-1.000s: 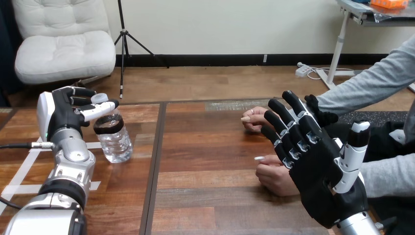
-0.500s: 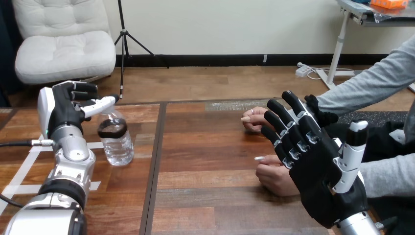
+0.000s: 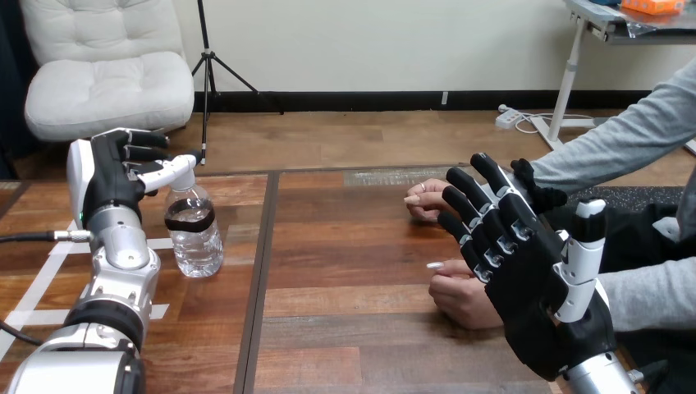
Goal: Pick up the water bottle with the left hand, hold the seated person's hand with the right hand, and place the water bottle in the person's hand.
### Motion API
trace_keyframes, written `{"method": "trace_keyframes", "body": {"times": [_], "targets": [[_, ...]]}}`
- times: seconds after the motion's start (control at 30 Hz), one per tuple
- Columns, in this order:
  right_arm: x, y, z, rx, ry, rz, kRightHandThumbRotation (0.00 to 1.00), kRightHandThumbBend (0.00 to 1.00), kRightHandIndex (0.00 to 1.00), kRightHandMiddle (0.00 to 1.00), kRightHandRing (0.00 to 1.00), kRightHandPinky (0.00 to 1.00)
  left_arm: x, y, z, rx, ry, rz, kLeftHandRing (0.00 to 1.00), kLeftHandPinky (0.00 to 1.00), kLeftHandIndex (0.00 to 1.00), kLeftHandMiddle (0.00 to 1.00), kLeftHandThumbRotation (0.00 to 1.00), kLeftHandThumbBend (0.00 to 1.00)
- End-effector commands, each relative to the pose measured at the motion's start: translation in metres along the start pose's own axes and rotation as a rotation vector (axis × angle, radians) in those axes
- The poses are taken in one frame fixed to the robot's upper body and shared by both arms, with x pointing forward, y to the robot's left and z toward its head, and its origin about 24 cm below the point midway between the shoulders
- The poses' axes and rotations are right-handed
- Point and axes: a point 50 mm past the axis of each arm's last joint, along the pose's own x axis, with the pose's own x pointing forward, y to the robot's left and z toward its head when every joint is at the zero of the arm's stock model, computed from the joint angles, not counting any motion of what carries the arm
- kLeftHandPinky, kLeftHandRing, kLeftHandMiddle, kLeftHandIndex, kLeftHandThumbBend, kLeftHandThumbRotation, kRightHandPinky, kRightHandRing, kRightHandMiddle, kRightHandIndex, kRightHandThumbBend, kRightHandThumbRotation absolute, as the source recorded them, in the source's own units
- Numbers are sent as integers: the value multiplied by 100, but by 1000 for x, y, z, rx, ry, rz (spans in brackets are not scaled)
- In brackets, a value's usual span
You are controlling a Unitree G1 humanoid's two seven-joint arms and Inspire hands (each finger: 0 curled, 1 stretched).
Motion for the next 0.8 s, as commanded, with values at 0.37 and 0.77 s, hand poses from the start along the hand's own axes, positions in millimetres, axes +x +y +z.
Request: {"method": "trace_keyframes", "body": {"times": [0.37, 0.77], "targets": [[18, -3, 15, -52, -79, 20, 100, 89, 100, 97, 100, 100, 8, 0, 44, -46, -178, 3, 43, 38, 50, 48, 0, 68], [19, -3, 16, -53, -80, 12, 100, 90, 100, 98, 100, 100, 6, -2, 45, -45, -197, 0, 42, 37, 50, 48, 0, 68]]}}
